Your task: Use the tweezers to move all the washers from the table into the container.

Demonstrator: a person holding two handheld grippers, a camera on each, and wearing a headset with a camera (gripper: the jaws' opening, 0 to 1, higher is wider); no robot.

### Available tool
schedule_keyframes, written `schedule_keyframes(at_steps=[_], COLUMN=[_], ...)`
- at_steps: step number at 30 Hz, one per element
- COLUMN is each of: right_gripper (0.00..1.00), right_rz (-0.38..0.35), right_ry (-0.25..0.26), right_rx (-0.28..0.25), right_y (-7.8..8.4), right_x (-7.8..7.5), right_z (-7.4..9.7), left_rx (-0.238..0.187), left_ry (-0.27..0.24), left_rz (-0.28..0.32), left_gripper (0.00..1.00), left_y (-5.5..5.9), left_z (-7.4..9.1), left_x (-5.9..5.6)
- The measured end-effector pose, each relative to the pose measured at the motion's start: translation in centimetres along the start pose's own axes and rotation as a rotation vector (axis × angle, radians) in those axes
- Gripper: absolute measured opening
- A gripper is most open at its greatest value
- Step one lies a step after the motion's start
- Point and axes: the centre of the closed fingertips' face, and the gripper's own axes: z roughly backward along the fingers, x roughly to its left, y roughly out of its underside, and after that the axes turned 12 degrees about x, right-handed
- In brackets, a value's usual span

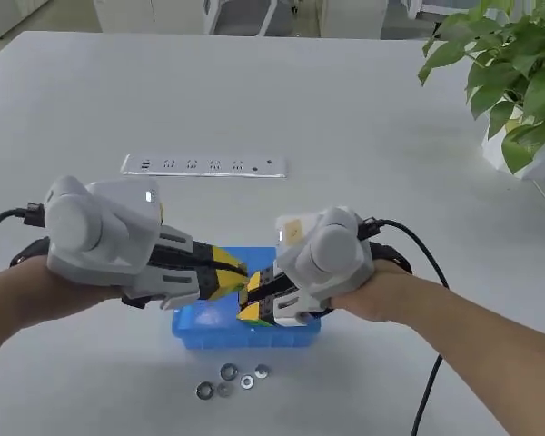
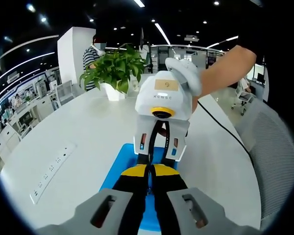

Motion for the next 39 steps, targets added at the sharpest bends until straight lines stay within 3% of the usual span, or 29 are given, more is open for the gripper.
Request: schedule_keyframes(at_steps=[15,29,39], right_gripper=[0.20,0.28,0.35], right_rz=[-0.027,-0.079,-0.113], right_ry=[0.029,0.073,0.107], right_rx=[-0.004,-0.018,-0.017], right_y=[-0.8,-1.6,-1.1], right_x=[0.5,1.5,2.7], right_z=[1.8,4.6,6.4], left_rx=[0.002,0.000,0.000], left_ry=[0.004,0.013,0.016], left_rz=[-0.017,-0.021,-0.018], left_gripper=[0.06,0.06,0.06], left_y=[-1.4,-2.9,-3.5], left_z=[1.3,2.6,3.2], left_x=[-1.0,-2.4,-3.5])
